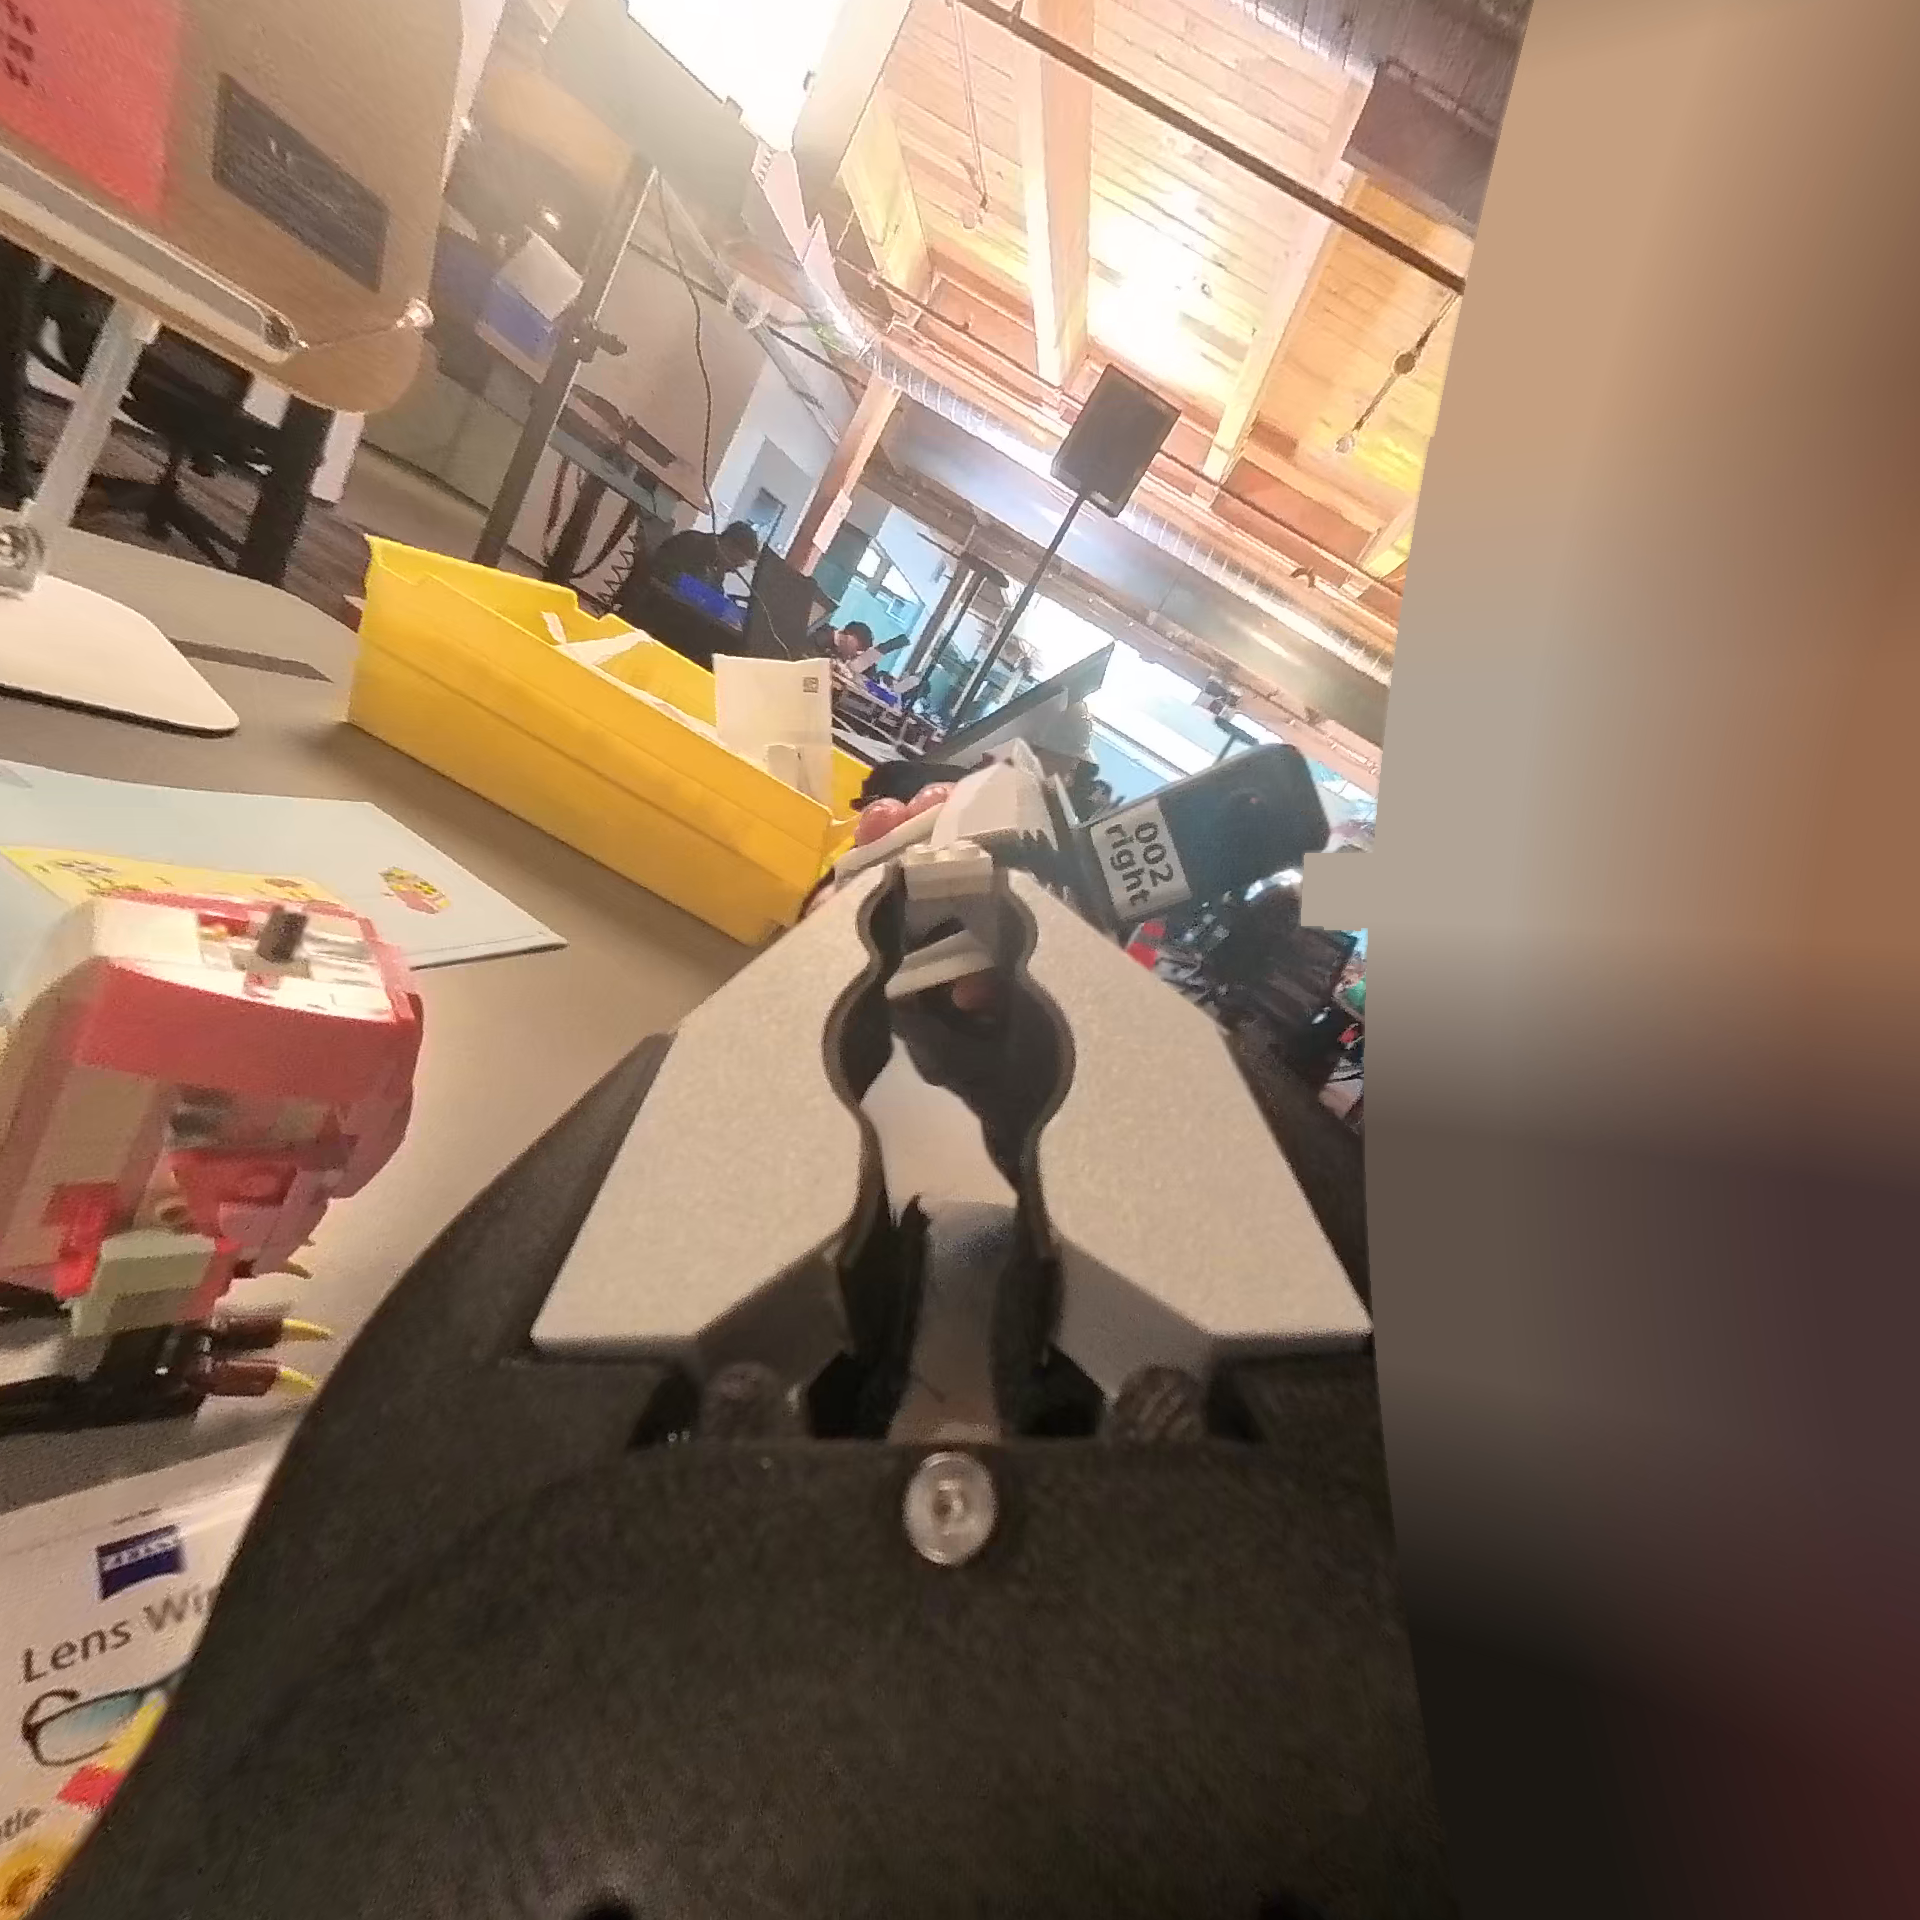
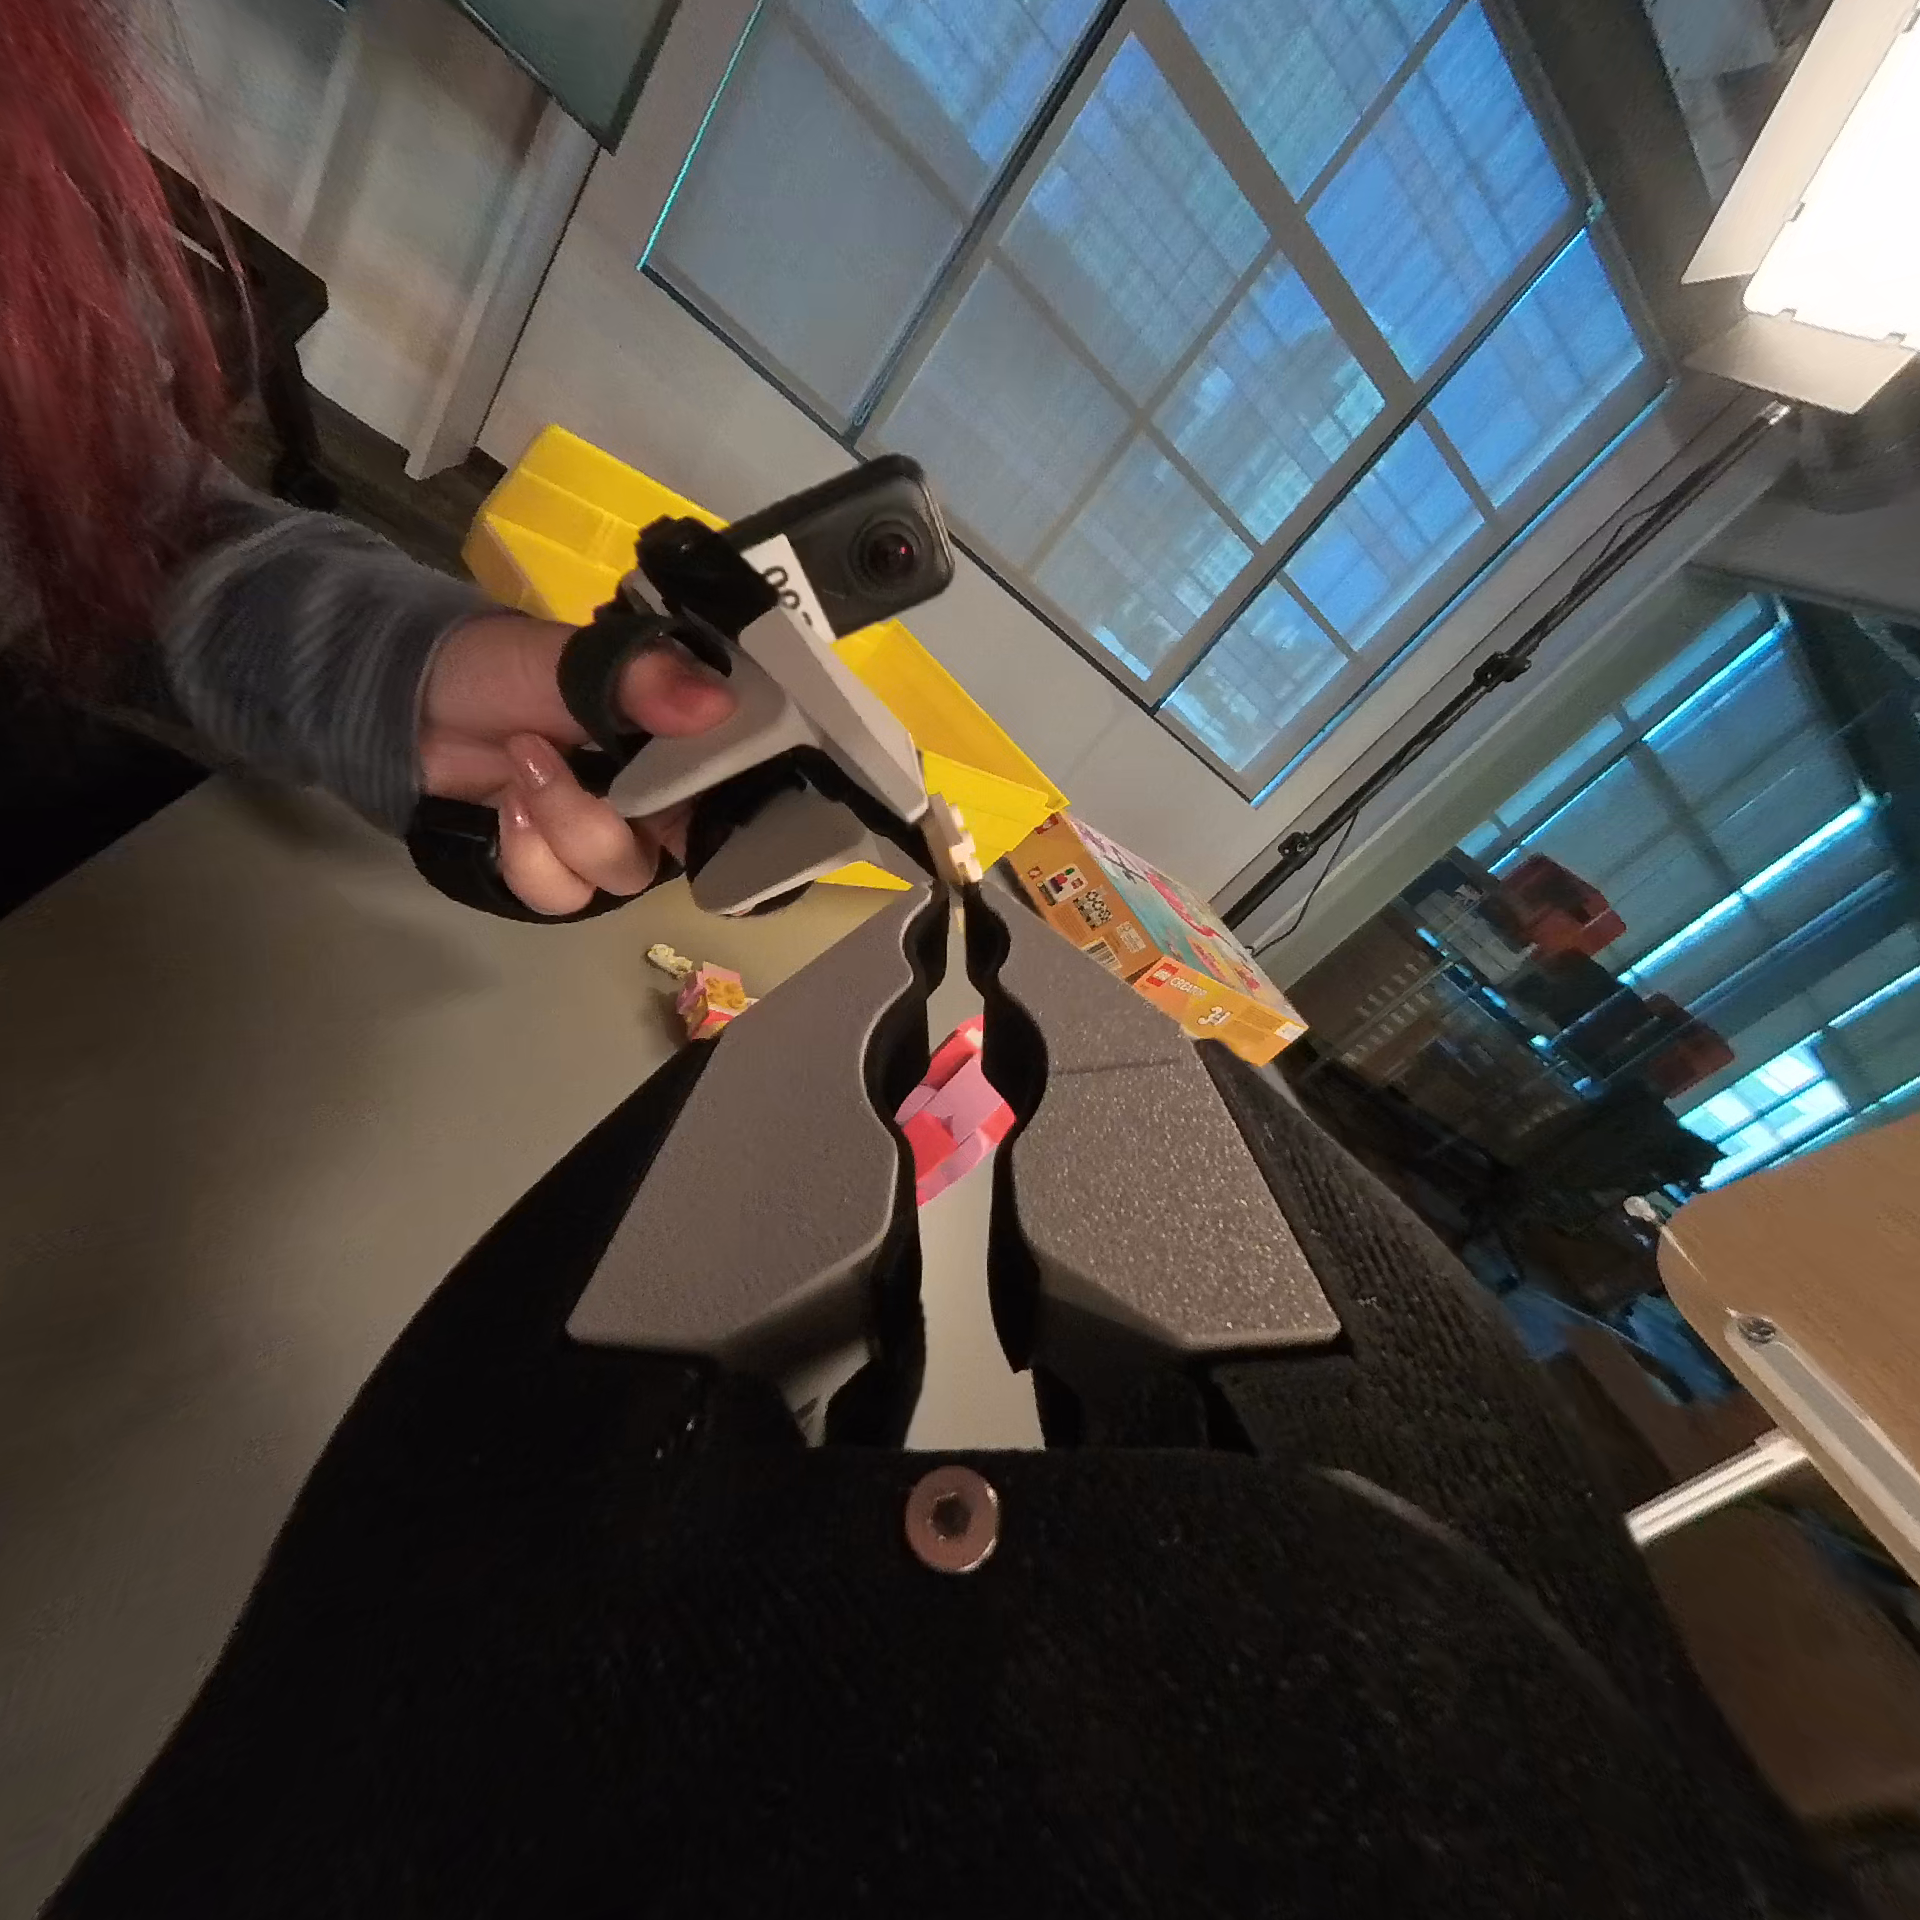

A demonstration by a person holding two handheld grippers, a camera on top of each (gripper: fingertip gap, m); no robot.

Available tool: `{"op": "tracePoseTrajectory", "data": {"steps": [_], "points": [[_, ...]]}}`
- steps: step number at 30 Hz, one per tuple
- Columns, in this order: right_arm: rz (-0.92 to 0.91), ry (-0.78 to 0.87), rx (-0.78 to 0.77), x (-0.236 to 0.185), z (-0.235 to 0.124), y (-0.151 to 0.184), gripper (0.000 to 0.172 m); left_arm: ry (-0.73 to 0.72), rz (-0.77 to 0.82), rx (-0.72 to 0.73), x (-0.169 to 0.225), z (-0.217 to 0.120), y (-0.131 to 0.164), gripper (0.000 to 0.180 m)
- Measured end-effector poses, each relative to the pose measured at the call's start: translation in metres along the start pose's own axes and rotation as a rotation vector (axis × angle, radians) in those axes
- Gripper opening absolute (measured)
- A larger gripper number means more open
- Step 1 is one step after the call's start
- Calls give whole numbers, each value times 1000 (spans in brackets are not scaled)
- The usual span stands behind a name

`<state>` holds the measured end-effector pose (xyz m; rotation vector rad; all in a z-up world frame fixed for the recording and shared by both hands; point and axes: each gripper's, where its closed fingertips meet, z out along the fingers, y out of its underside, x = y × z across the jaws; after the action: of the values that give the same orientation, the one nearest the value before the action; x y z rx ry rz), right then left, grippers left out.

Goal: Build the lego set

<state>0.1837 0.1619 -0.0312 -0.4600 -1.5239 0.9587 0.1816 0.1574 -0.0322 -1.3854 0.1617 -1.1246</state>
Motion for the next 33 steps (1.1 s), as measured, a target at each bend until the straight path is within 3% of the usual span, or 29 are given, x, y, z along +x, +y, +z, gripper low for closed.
{"op": "tracePoseTrajectory", "data": {"steps": [6,9,14,33], "points": [[391,-221,-153,-14,-21,26,10,-106,252,-83,-5,-4,13,15],[527,-312,-308,-33,-35,55,12,-173,400,-134,-10,-11,21,15],[564,-406,-522,-64,-44,93,12,-206,503,-185,-13,-16,34,15],[540,-456,-732,-85,-50,121,8,-183,438,-204,-15,-15,37,15]]}}
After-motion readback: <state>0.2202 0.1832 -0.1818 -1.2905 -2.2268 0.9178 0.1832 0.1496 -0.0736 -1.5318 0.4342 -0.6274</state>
